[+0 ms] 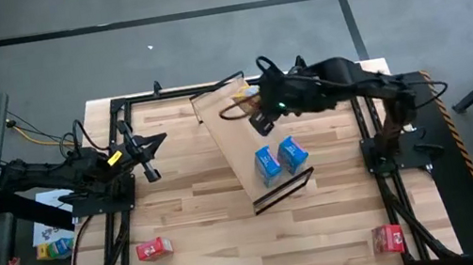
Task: Stack cereal on shelf
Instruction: Put the right yellow cereal box on the shelf
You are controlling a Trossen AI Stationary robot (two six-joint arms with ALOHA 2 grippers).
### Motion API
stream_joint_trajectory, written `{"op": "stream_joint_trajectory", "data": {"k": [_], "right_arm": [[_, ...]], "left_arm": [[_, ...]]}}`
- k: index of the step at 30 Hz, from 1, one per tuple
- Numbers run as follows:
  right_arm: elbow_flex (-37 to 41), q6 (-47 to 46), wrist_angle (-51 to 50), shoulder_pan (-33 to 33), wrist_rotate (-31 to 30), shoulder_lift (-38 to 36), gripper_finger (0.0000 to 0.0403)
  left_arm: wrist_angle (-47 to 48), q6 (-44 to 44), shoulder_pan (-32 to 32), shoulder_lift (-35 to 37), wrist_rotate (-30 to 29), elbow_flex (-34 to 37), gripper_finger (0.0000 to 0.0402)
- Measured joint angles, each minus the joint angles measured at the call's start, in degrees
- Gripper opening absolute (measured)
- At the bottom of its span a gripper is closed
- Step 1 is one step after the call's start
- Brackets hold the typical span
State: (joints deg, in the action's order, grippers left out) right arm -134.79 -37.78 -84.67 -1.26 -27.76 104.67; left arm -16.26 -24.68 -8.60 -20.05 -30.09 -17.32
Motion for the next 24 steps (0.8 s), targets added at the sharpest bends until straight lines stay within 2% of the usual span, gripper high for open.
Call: {"op": "stream_joint_trajectory", "data": {"k": [8,15,24], "right_arm": [[6.5,-4.0,-0.9,4.4,9.8,1.3,0.0103],[7.5,-8.5,-1.9,4.7,11.9,1.3,0.0103],[7.6,-8.6,-4.7,2.9,12.0,2.3,0.0103]], "left_arm": [[-0.1,2.0,0.0,0.0,0.1,0.0,0.0001],[1.7,3.6,0.0,0.0,0.1,0.0,0.0001],[2.1,6.5,0.0,0.0,1.5,0.0,0.0001]]}}
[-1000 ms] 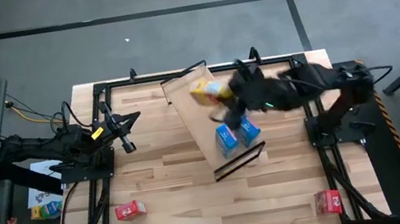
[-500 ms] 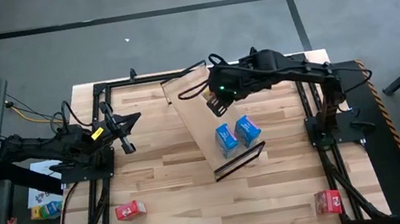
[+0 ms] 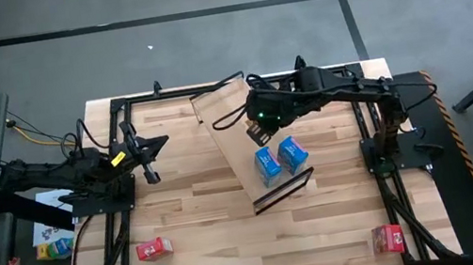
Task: Stack cereal on shelf
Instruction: Put the right yellow cereal box on the shelf
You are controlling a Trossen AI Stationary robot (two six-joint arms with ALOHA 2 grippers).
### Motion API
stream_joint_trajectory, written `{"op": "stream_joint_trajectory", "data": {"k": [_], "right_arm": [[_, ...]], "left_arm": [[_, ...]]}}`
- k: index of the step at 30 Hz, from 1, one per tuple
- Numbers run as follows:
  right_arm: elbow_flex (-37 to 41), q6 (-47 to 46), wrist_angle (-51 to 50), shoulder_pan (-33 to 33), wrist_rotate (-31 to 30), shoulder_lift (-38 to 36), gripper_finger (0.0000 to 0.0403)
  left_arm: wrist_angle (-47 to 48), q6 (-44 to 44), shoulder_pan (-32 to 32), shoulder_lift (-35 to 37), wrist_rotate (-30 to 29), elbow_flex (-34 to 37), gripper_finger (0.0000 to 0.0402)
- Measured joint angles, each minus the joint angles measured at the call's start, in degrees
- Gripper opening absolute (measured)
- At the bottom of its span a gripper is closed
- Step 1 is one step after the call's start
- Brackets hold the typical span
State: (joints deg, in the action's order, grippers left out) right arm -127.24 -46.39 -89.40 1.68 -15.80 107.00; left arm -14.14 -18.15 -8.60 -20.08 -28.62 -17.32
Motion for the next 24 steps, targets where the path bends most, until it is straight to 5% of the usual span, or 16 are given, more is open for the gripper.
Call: {"op": "stream_joint_trajectory", "data": {"k": [24], "right_arm": [[0.0,0.4,0.4,0.2,2.4,3.6,0.0103]], "left_arm": [[-0.2,-0.5,0.0,0.0,1.1,0.0,0.0001]]}}
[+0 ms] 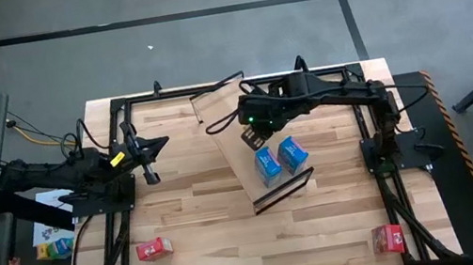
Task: Stack cereal on shelf
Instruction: Put the right yellow cereal box on the shelf
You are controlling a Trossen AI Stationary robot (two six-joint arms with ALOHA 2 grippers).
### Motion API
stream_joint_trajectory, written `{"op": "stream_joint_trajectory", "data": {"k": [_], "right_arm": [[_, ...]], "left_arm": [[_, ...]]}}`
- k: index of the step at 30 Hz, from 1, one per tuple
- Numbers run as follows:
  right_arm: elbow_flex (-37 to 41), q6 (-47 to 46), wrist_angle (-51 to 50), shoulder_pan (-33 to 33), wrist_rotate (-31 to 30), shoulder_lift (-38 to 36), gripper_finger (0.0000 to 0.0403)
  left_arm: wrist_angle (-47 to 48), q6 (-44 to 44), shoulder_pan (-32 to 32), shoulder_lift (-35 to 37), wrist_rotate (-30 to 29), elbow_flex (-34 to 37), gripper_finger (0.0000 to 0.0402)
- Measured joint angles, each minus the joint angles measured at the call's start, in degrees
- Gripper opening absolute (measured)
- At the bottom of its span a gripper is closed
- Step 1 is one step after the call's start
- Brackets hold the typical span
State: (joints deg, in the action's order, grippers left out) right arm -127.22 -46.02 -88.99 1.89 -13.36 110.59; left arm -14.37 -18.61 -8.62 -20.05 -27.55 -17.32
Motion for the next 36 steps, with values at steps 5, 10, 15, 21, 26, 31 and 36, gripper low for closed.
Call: {"op": "stream_joint_trajectory", "data": {"k": [5,10,15,21,26,31,36], "right_arm": [[0.0,-1.1,-0.5,0.0,1.1,0.0,0.0113],[0.0,-1.7,-1.0,0.0,1.7,0.0,0.0144],[0.0,-1.7,-0.8,0.0,1.6,0.0,0.0171],[0.0,-1.6,-0.1,0.0,1.0,0.0,0.0181],[0.0,-0.1,0.6,0.0,-0.6,0.0,0.0181],[0.0,-0.8,2.5,0.0,-1.4,0.0,0.0181],[0.0,-7.7,2.7,0.0,-1.2,0.0,0.0181]], "left_arm": [[0.0,0.0,0.0,0.0,0.0,0.0,0.0001],[0.0,0.0,0.0,0.0,0.0,0.0,0.0001],[0.0,0.0,0.0,0.0,0.0,0.0,0.0001],[0.0,0.0,0.0,0.0,0.0,0.0,0.0001],[0.0,0.0,0.0,0.0,0.0,0.0,0.0001],[0.1,0.0,0.0,0.0,0.0,0.0,0.0001],[0.1,0.0,0.0,0.0,0.0,0.0,0.0001]]}}
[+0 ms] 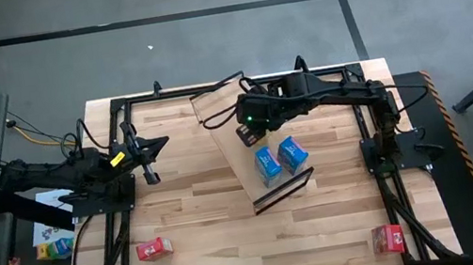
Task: Stack cereal on shelf
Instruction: Put the right yellow cereal box on the shelf
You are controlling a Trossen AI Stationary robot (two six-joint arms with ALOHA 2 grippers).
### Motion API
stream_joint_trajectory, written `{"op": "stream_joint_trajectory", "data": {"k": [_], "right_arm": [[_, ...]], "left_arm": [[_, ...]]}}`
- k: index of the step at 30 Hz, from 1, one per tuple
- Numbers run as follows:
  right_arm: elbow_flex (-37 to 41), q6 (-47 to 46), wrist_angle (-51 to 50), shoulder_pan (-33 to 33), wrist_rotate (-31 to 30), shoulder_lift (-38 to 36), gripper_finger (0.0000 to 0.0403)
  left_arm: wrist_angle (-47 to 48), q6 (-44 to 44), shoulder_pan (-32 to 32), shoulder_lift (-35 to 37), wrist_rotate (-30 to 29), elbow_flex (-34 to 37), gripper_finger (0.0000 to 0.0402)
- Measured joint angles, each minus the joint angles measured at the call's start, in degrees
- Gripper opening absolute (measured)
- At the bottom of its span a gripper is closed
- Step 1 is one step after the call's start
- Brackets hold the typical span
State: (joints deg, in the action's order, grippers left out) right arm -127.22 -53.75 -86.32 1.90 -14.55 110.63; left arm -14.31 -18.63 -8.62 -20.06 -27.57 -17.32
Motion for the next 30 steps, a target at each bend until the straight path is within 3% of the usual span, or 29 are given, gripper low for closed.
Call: {"op": "stream_joint_trajectory", "data": {"k": [30], "right_arm": [[0.0,0.1,0.1,0.0,-1.9,0.0,0.0181]], "left_arm": [[0.0,0.0,0.0,0.0,0.0,0.0,0.0001]]}}
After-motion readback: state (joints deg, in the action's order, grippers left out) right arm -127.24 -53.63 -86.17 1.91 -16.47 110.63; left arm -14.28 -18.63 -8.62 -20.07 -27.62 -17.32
